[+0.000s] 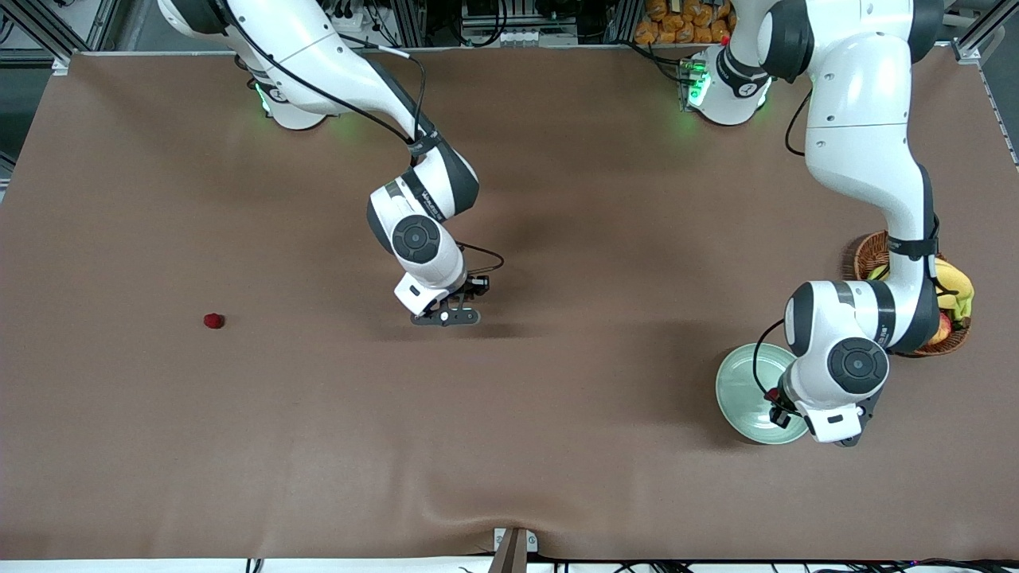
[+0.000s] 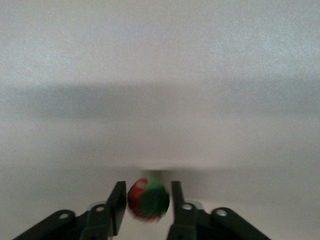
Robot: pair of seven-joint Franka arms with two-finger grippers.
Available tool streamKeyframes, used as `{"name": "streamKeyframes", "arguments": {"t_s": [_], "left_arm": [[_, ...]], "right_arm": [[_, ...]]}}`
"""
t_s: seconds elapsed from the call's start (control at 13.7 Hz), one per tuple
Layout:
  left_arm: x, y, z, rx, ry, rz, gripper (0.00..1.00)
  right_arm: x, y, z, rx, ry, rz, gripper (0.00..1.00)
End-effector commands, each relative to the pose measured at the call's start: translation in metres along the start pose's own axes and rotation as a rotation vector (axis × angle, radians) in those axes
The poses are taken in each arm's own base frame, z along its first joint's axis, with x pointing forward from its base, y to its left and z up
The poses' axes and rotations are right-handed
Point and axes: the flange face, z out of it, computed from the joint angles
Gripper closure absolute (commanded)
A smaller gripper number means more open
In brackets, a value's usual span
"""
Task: Collect all strawberries into plate
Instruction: 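Drop the strawberry on the plate with the left gripper while the right places another, then grasp the second strawberry with the left gripper while the right grasps the third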
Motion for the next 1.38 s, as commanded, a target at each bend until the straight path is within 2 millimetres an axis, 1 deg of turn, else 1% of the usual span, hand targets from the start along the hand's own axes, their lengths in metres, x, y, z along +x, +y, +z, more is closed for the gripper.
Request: {"name": "streamKeyframes", "arguments": {"t_s": [0.0,0.07,0.15,0.22,0.29,0.36,0.44,0.58,0.66,0.73,0.8,0.87,0.95,1.02,1.09,1.24,1.31], "left_arm": [[-0.019,0.015,-0.022,-0.021,0.036,0.066,0.0],[-0.03,0.021,-0.03,-0.033,0.041,0.081,0.0],[-0.05,0.031,-0.041,-0.048,0.045,0.102,0.0],[-0.078,0.043,-0.049,-0.058,0.046,0.13,0.0],[-0.111,0.055,-0.056,-0.069,0.046,0.163,0.0],[-0.151,0.068,-0.065,-0.083,0.048,0.197,0.0],[-0.185,0.076,-0.071,-0.092,0.047,0.199,0.0],[-0.256,0.088,-0.077,-0.105,0.044,0.196,0.0],[-0.281,0.093,-0.085,-0.124,0.035,0.192,0.0],[-0.316,0.1,-0.097,-0.162,-0.012,0.192,0.0],[-0.343,0.104,-0.103,-0.187,-0.051,0.197,0.0],[-0.372,0.107,-0.11,-0.23,-0.079,0.207,0.0],[-0.4,0.111,-0.111,-0.274,-0.102,0.203,0.0],[-0.428,0.116,-0.115,-0.322,-0.12,0.188,0.0],[-0.459,0.117,-0.115,-0.345,-0.138,0.168,0.0],[-0.526,0.107,-0.109,-0.339,-0.165,0.085,0.0],[-0.547,0.101,-0.105,-0.324,-0.177,0.041,0.0]], "right_arm": [[0.011,0.004,-0.01,0.013,0.009,0.015,0.0],[0.021,0.017,-0.02,0.019,0.017,0.032,0.0],[0.028,0.027,-0.029,0.023,0.025,0.048,0.0],[0.035,0.037,-0.04,0.026,0.038,0.061,0.0],[0.045,0.054,-0.052,0.029,0.051,0.084,0.0],[0.058,0.083,-0.066,0.03,0.056,0.113,0.0],[0.067,0.11,-0.077,0.029,0.053,0.113,0.0],[0.084,0.18,-0.102,0.021,0.008,0.1,0.0],[0.089,0.214,-0.114,0.019,-0.021,0.106,0.0],[0.095,0.254,-0.125,0.023,-0.04,0.124,0.0],[0.097,0.282,-0.131,0.027,-0.052,0.132,0.0],[0.099,0.309,-0.136,0.03,-0.056,0.131,0.0],[0.101,0.334,-0.138,0.026,-0.054,0.131,0.0],[0.097,0.358,-0.135,0.001,-0.06,0.116,0.0],[0.094,0.381,-0.135,-0.036,-0.066,0.087,0.0],[0.083,0.42,-0.12,-0.071,-0.103,0.015,0.0],[0.077,0.439,-0.112,-0.063,-0.121,-0.001,0.0]]}}
